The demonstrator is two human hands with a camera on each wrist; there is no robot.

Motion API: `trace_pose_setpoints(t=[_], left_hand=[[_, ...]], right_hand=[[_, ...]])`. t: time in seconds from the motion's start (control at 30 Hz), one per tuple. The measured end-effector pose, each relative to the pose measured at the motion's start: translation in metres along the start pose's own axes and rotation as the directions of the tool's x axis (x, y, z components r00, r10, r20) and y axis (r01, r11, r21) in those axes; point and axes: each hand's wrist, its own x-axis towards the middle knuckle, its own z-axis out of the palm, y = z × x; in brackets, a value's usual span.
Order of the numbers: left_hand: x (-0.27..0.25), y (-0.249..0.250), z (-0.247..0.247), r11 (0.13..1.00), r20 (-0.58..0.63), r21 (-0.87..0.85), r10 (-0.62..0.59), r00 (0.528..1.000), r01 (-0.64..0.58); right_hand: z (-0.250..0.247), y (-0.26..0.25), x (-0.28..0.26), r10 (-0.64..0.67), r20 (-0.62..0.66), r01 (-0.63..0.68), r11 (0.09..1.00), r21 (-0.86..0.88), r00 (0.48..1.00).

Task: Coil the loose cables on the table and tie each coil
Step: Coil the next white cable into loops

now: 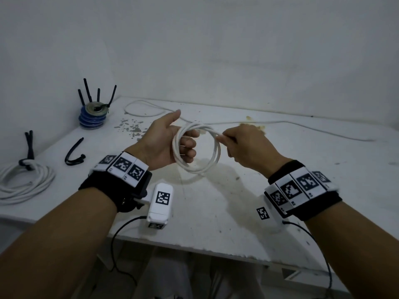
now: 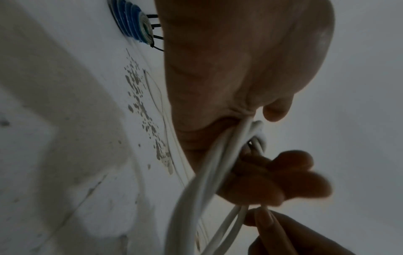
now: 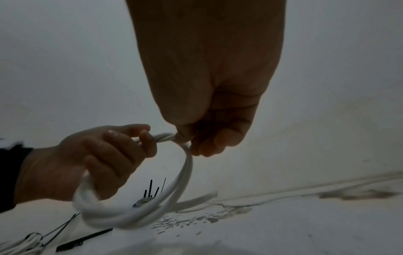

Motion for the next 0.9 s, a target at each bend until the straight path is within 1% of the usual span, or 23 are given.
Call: trace_pose_setpoints(t=[0.07, 0.13, 0.23, 0.33, 0.4, 0.53, 0.63, 0.7, 0.73, 0.77, 0.8, 0.83, 0.87, 0.9], left_hand=[[0.002, 0.003, 0.003, 0.985, -0.014, 0.154, -0.072, 0.997, 0.073], [0.004, 0.002, 0.006, 0.963, -0.028, 0.250, -0.101, 0.994, 0.105], [0.004, -0.002, 0.010, 0.939, -0.084, 0.337, -0.039, 0.996, 0.065], [0.001, -0.006, 0.014, 0.902, -0.116, 0.430, 0.011, 0.993, 0.040], [-0.003, -0.008, 0.013, 0.887, -0.119, 0.460, 0.027, 0.993, 0.031], [-0.009, -0.009, 0.008, 0.871, -0.105, 0.491, 0.037, 0.994, 0.019], [-0.009, -0.010, 0.009, 0.876, -0.131, 0.482, 0.067, 0.989, 0.005], [-0.005, -0.007, 0.009, 0.888, -0.145, 0.460, 0.079, 0.986, -0.003], [-0.004, -0.006, 0.009, 0.901, -0.148, 0.433, 0.085, 0.985, -0.013], [-0.002, -0.004, 0.008, 0.922, -0.146, 0.385, 0.098, 0.984, -0.034], [0.000, -0.001, 0.006, 0.946, -0.141, 0.318, 0.113, 0.984, -0.063], [0.001, 0.001, 0.006, 0.965, -0.136, 0.246, 0.129, 0.982, -0.093], [0.003, 0.003, 0.005, 0.976, -0.130, 0.182, 0.141, 0.981, -0.116], [0.004, 0.005, 0.006, 0.982, -0.123, 0.133, 0.148, 0.981, -0.131]], right_hand=[[0.000, -0.003, 0.003, -0.120, 0.001, 0.120, 0.991, -0.060, 0.993], [-0.002, -0.008, 0.005, -0.223, 0.010, 0.222, 0.966, -0.135, 0.975], [-0.005, -0.010, 0.005, -0.310, 0.016, 0.306, 0.928, -0.210, 0.951], [-0.010, -0.005, 0.005, -0.330, 0.038, 0.329, 0.911, -0.247, 0.943], [-0.011, -0.001, 0.004, -0.340, 0.062, 0.345, 0.912, -0.224, 0.939], [-0.012, 0.010, 0.006, -0.384, 0.063, 0.389, 0.905, -0.171, 0.921], [-0.010, 0.014, 0.009, -0.377, 0.048, 0.380, 0.917, -0.122, 0.925], [-0.006, 0.014, 0.008, -0.324, 0.044, 0.327, 0.941, -0.086, 0.945], [-0.004, 0.014, 0.006, -0.263, 0.036, 0.265, 0.964, -0.040, 0.964], [-0.004, 0.014, 0.005, -0.172, 0.021, 0.171, 0.985, 0.036, 0.985], [-0.004, 0.012, 0.003, -0.055, 0.024, 0.051, 0.988, 0.145, 0.998], [-0.003, 0.010, 0.002, 0.067, 0.079, -0.086, 0.957, 0.279, 0.995], [-0.002, 0.007, 0.000, 0.155, 0.176, -0.216, 0.885, 0.413, 0.972], [-0.001, 0.004, -0.002, 0.191, 0.271, -0.312, 0.787, 0.532, 0.943]])
